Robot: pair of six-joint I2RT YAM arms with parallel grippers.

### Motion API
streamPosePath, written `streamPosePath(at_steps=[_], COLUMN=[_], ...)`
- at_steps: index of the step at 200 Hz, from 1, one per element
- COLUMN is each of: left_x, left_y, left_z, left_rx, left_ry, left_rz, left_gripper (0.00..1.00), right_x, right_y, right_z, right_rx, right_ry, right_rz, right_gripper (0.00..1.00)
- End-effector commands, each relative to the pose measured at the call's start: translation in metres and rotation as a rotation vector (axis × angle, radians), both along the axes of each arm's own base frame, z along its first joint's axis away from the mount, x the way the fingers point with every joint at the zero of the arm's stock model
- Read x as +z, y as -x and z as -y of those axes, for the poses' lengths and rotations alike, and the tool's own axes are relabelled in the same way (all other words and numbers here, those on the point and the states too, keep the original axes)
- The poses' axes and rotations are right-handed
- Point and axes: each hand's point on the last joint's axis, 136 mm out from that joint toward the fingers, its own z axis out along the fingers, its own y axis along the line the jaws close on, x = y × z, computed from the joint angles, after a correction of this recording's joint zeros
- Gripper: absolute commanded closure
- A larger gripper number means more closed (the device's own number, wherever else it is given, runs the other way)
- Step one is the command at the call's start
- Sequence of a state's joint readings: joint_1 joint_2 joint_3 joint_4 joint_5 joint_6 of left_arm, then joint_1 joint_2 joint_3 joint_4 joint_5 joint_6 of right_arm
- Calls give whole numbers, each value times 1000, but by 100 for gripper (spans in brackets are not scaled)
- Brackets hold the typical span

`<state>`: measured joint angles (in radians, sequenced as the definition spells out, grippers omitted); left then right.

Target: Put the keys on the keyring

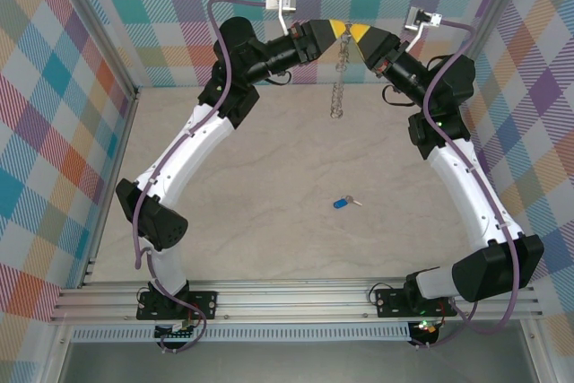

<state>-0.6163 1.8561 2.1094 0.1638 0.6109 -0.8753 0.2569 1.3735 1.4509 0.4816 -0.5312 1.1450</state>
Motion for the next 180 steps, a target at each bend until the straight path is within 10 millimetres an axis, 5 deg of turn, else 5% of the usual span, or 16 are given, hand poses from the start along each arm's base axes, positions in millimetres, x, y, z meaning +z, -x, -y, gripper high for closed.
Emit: streamPosePath(at_steps=[1, 115, 151, 180], left_x=[10, 11, 11, 13], left_y=[8, 13, 17, 24], left_z=[-1, 0, -5, -10], left_rx=[-27, -28, 10, 40], left_ry=[24, -2, -50, -83], left_rz=[40, 85, 173, 264], left_gripper=[73, 100, 100, 100], right_x=[14, 11, -3, -38], right_y=[8, 11, 13, 17], right_z=[-1, -3, 14, 45], right_rx=[7, 3, -98, -208], right_ry=[-21, -4, 44, 77], right_rz=[65, 58, -11, -137], right_gripper=[100, 100, 41, 21])
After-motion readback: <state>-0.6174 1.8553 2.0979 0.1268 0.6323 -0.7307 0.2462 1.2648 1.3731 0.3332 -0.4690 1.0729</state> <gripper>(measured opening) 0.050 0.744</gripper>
